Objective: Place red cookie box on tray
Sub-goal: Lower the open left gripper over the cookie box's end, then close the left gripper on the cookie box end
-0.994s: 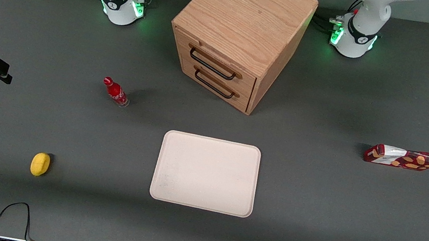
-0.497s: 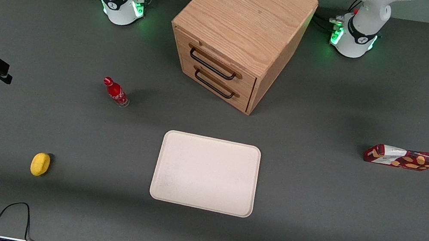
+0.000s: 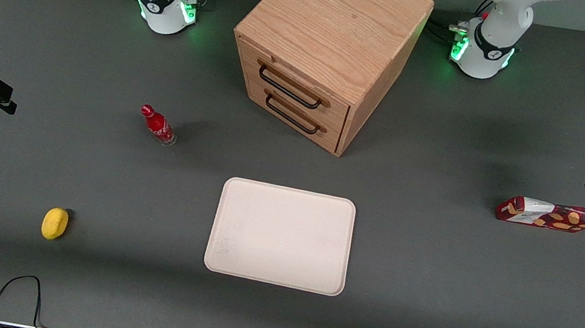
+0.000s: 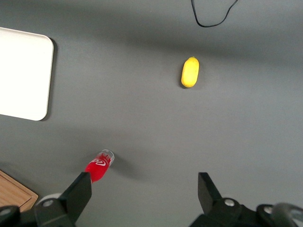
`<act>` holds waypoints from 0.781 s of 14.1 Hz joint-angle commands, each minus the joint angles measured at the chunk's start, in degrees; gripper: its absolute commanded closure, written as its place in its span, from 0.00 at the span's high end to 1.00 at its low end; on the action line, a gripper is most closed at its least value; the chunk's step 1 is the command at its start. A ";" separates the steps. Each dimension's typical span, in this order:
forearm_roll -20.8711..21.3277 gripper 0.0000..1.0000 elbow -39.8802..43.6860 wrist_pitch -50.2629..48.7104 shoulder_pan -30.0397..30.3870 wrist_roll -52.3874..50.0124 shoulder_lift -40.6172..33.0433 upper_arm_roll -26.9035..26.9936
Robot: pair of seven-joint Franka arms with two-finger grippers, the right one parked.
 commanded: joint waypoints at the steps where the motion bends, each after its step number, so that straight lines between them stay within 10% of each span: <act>1: -0.73 1.00 -5.70 6.96 0.50 2.78 -0.71 -0.29; 11: -0.82 1.00 -9.50 20.60 0.42 2.78 6.32 -0.47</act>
